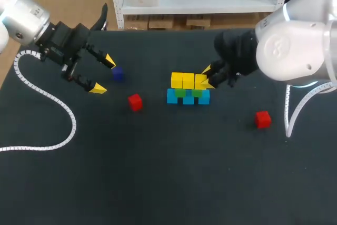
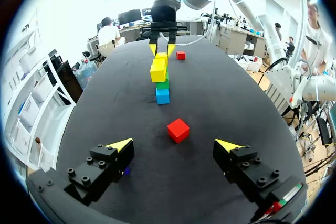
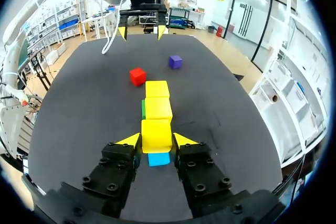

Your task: Place the blue cubes, place green cubes on the blue cubes, place the yellow cubes on the green cubes, then place the red cubes on the yellow cubes, and place purple cube on the red cubes.

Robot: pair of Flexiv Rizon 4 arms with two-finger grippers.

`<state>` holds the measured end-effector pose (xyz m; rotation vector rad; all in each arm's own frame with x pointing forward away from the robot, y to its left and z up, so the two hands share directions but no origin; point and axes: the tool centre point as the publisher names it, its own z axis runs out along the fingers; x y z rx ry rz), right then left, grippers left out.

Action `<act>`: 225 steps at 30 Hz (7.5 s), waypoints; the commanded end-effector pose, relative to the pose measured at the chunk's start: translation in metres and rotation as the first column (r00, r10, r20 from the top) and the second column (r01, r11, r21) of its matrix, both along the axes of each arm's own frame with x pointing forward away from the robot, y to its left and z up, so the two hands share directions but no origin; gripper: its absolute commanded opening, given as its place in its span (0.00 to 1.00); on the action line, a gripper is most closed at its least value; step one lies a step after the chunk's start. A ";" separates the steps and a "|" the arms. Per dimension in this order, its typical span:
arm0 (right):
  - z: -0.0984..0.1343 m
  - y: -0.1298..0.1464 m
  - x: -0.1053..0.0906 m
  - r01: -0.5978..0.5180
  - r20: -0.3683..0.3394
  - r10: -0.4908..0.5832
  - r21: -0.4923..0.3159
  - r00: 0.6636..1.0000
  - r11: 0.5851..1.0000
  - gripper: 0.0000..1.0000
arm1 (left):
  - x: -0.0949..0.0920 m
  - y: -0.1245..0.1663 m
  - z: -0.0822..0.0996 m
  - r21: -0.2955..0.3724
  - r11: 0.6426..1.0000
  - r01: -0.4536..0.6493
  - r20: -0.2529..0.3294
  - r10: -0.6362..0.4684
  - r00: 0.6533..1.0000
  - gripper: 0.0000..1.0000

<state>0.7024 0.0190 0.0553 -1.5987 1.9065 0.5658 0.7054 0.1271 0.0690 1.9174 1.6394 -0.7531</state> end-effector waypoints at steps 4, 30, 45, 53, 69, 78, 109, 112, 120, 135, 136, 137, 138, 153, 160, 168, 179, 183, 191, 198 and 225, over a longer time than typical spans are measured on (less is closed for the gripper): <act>-0.002 0.000 0.002 -0.007 -0.004 0.007 0.006 1.000 1.000 0.00 | 0.001 0.000 -0.001 -0.002 1.000 0.002 0.002 -0.002 1.000 1.00; -0.004 -0.001 0.007 -0.015 -0.006 0.015 0.008 1.000 1.000 0.24 | 0.001 0.000 -0.001 -0.002 1.000 0.002 0.002 -0.002 1.000 1.00; -0.004 0.001 0.008 -0.021 -0.007 0.021 0.011 1.000 1.000 0.30 | 0.001 0.000 -0.001 -0.002 1.000 0.002 0.002 -0.002 1.000 1.00; -0.004 0.002 0.007 -0.022 -0.010 0.022 0.010 1.000 1.000 0.61 | 0.001 0.000 -0.001 -0.002 1.000 0.002 0.002 -0.002 1.000 1.00; 0.017 -0.041 0.002 -0.060 -0.025 0.060 0.007 0.998 0.998 1.00 | 0.001 0.000 -0.001 -0.002 1.000 0.002 0.002 -0.002 1.000 1.00; 0.024 -0.120 -0.024 -0.189 -0.001 0.189 0.000 0.982 0.982 1.00 | 0.001 0.000 -0.001 -0.002 1.000 0.002 0.002 -0.002 1.000 1.00; -0.055 -0.165 -0.082 -0.294 0.001 0.295 0.069 0.956 0.953 1.00 | 0.001 0.000 -0.001 -0.002 1.000 0.002 0.002 -0.002 1.000 1.00; -0.057 -0.167 -0.081 -0.293 0.001 0.293 0.062 0.956 0.954 1.00 | 0.001 0.000 -0.001 -0.002 1.000 0.002 0.002 -0.002 1.000 1.00; -0.059 -0.162 -0.081 -0.305 0.002 0.306 0.060 0.952 0.950 1.00 | 0.001 0.000 -0.001 -0.002 1.000 0.002 0.002 -0.002 1.000 1.00; -0.062 -0.154 -0.085 -0.304 -0.003 0.305 0.057 0.952 0.951 0.42 | 0.001 0.000 -0.001 -0.002 1.000 0.002 0.002 -0.002 1.000 1.00; -0.063 -0.154 -0.086 -0.305 -0.004 0.306 0.055 0.952 0.951 0.40 | 0.001 0.000 -0.001 -0.002 1.000 0.002 0.002 -0.002 1.000 1.00; -0.063 -0.154 -0.087 -0.306 -0.005 0.306 0.054 0.952 0.951 0.38 | 0.001 0.000 -0.001 -0.002 1.000 0.002 0.002 -0.002 1.000 1.00; -0.063 -0.154 -0.087 -0.306 -0.008 0.307 0.053 0.952 0.951 0.37 | 0.001 0.000 -0.001 -0.002 1.000 0.002 0.002 -0.002 1.000 1.00; -0.035 -0.152 -0.078 -0.262 -0.006 0.262 0.004 0.965 0.965 0.00 | 0.001 0.000 -0.001 -0.002 1.000 0.002 0.002 -0.002 1.000 1.00; 0.001 -0.144 -0.043 -0.114 -0.007 0.114 -0.014 0.993 0.993 0.00 | 0.001 0.000 -0.001 -0.002 1.000 0.002 0.002 -0.002 1.000 1.00; 0.035 -0.111 -0.012 -0.059 0.021 0.060 -0.004 0.998 0.998 0.00 | 0.001 0.000 -0.001 -0.002 1.000 0.002 0.002 -0.002 1.000 1.00; 0.057 -0.062 0.009 -0.089 0.012 0.088 0.040 0.996 0.995 0.00 | 0.001 0.000 -0.001 -0.002 1.000 0.002 0.002 -0.002 1.000 1.00; 0.056 -0.044 0.011 -0.085 -0.001 0.085 0.051 0.996 0.995 0.00 | 0.001 0.000 -0.001 -0.002 1.000 0.002 0.002 -0.002 1.000 1.00; 0.050 -0.015 0.009 -0.094 -0.025 0.096 0.070 0.995 0.993 0.00 | 0.001 0.000 -0.001 -0.002 1.000 0.002 0.002 -0.002 1.000 1.00; 0.044 0.000 0.007 -0.104 -0.036 0.106 0.060 0.994 0.993 0.00 | 0.001 0.000 -0.001 -0.002 1.000 0.002 0.002 -0.002 1.000 1.00; 0.029 0.022 0.003 -0.112 -0.055 0.115 0.050 0.992 0.992 0.00 | 0.001 0.000 -0.001 -0.002 1.000 0.002 0.002 -0.002 1.000 1.00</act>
